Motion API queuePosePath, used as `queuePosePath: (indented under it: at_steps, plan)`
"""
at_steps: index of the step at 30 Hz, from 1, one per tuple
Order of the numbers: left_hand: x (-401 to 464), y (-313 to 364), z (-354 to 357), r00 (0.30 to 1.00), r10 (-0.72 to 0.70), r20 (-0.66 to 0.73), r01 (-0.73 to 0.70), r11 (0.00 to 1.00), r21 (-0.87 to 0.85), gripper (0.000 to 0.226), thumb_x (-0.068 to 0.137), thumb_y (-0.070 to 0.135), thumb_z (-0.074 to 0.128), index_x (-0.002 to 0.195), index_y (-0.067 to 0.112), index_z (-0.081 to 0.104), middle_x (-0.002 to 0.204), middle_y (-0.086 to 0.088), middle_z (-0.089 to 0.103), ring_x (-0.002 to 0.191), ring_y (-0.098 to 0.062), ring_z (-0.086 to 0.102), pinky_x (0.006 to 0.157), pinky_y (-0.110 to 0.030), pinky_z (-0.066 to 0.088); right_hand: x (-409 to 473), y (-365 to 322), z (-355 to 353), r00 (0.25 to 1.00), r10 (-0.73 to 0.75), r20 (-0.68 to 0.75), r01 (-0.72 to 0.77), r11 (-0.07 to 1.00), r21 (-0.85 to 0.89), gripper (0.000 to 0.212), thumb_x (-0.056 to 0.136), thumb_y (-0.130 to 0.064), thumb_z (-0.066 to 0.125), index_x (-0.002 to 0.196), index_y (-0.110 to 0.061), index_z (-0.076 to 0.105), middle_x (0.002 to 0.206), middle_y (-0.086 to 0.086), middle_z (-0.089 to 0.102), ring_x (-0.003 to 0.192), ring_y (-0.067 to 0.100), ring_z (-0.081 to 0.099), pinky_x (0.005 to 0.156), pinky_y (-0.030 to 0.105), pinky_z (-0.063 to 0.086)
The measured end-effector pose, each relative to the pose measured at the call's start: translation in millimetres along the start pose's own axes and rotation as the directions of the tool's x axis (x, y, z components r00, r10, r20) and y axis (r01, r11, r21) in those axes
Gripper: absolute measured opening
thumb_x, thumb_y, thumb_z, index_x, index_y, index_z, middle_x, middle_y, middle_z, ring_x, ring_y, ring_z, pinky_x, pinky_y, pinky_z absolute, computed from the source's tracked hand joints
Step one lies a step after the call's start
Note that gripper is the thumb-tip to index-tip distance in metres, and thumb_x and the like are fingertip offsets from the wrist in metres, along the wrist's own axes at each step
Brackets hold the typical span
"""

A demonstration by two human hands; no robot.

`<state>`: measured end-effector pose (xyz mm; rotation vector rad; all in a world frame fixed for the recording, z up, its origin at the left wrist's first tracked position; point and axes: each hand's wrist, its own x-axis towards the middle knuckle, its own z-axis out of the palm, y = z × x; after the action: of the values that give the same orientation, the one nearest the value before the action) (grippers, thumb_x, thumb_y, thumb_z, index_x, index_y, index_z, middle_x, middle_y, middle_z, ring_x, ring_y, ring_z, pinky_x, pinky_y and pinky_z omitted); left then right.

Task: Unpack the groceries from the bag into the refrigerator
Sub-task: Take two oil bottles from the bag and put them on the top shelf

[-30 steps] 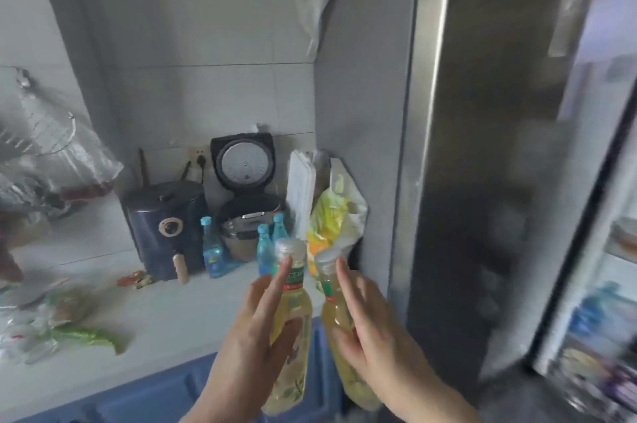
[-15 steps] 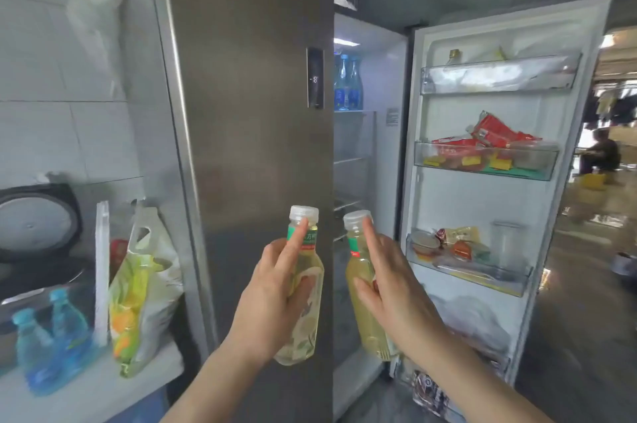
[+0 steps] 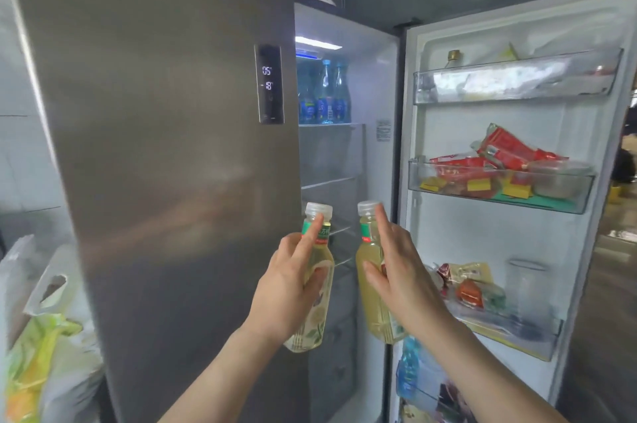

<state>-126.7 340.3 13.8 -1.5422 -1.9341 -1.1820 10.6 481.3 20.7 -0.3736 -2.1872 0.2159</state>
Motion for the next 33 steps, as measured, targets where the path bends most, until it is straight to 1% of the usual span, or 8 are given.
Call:
queuePosePath:
  at_steps: [2, 7, 13, 18, 22, 25, 27, 33]
  plan:
    - [22.6, -16.2, 18.5, 1.0, 0.017, -0.003, -0.017, 1.0, 0.009, 0.081, 0.093, 0.031, 0.054, 0.138, 0.063, -0.005, 0.126, 0.013, 0.036, 0.109, -0.015, 0.048, 0.08, -0.033, 0.05, 19.3, 20.4, 14.4, 1.0, -0.001, -0.014, 0.001, 1.0, 0.001, 0.086, 0.092, -0.023, 0.058, 0.151, -0.031, -0.004, 0.126, 0.003, 0.041, 0.101, 0.02, 0.054, 0.078, 0.023, 0.041]
    - [83.6, -45.4, 64.1, 0.999, 0.051, 0.019, -0.051, 0.999, 0.001, 0.081, 0.093, 0.03, 0.055, 0.14, 0.061, -0.003, 0.127, 0.012, 0.037, 0.113, -0.016, 0.048, 0.085, -0.035, 0.05, 66.5, 71.1, 39.1, 0.999, 0.019, -0.03, -0.017, 0.998, 0.053, 0.085, 0.091, -0.02, 0.059, 0.153, -0.029, 0.0, 0.127, 0.001, 0.04, 0.103, 0.019, 0.053, 0.087, 0.032, 0.048]
    - [159.2, -64.4, 115.9, 0.994, 0.107, -0.015, -0.107, 0.994, -0.007, 0.081, 0.092, 0.029, 0.056, 0.143, 0.056, 0.0, 0.129, 0.015, 0.036, 0.116, -0.012, 0.047, 0.082, -0.023, 0.044, 120.4, 138.5, 54.5, 0.996, 0.054, -0.073, -0.05, 0.997, 0.053, 0.086, 0.092, -0.022, 0.058, 0.151, -0.035, -0.004, 0.136, -0.002, 0.036, 0.107, 0.015, 0.053, 0.081, 0.033, 0.051]
    - [225.4, -63.7, 148.6, 0.984, 0.153, -0.09, -0.152, 0.988, 0.012, 0.083, 0.093, 0.03, 0.055, 0.137, 0.065, -0.007, 0.125, 0.02, 0.032, 0.113, -0.009, 0.049, 0.085, -0.028, 0.048, 178.2, 194.3, 58.1, 0.994, 0.002, -0.111, 0.006, 0.998, 0.068, 0.086, 0.093, -0.025, 0.056, 0.15, -0.039, -0.007, 0.138, -0.005, 0.034, 0.093, 0.009, 0.054, 0.075, 0.027, 0.051]
    - [283.1, -58.4, 162.6, 0.975, 0.145, -0.169, -0.138, 0.989, 0.054, 0.081, 0.094, 0.029, 0.054, 0.137, 0.063, -0.006, 0.124, 0.016, 0.035, 0.108, -0.01, 0.049, 0.079, -0.023, 0.044, 237.0, 224.4, 58.4, 0.984, -0.118, -0.137, 0.126, 0.991, 0.052, 0.085, 0.092, -0.025, 0.056, 0.152, -0.033, -0.004, 0.135, 0.001, 0.039, 0.104, 0.013, 0.052, 0.081, 0.025, 0.047]
    - [330.3, -57.6, 162.7, 0.966, 0.116, -0.231, -0.093, 0.99, 0.107, 0.081, 0.093, 0.026, 0.054, 0.139, 0.06, -0.003, 0.123, 0.015, 0.037, 0.094, -0.012, 0.05, 0.072, -0.025, 0.042, 289.2, 234.6, 56.5, 0.967, -0.187, -0.173, 0.2, 0.978, 0.062, 0.085, 0.092, -0.023, 0.057, 0.152, -0.029, -0.003, 0.128, 0.004, 0.042, 0.097, 0.016, 0.054, 0.076, 0.022, 0.04]
    - [363.1, -59.5, 157.9, 0.961, 0.078, -0.265, -0.037, 0.987, 0.155, 0.079, 0.093, 0.026, 0.054, 0.142, 0.056, 0.0, 0.126, 0.008, 0.041, 0.085, -0.017, 0.049, 0.069, -0.028, 0.042, 325.3, 237.1, 55.4, 0.956, -0.215, -0.201, 0.239, 0.965, 0.103, 0.085, 0.092, -0.021, 0.057, 0.151, -0.028, -0.004, 0.125, 0.007, 0.042, 0.095, 0.021, 0.055, 0.078, 0.026, 0.042]
    - [450.5, -80.4, 129.5, 0.953, -0.054, -0.298, 0.148, 0.941, 0.305, 0.073, 0.097, 0.026, 0.05, 0.146, 0.049, 0.002, 0.136, -0.008, 0.042, 0.087, -0.021, 0.059, 0.071, -0.033, 0.046, 434.2, 234.2, 70.5, 0.959, -0.189, -0.21, 0.235, 0.947, 0.218, 0.08, 0.092, -0.021, 0.057, 0.149, -0.033, 0.002, 0.117, 0.011, 0.045, 0.09, 0.03, 0.058, 0.082, 0.043, 0.051]
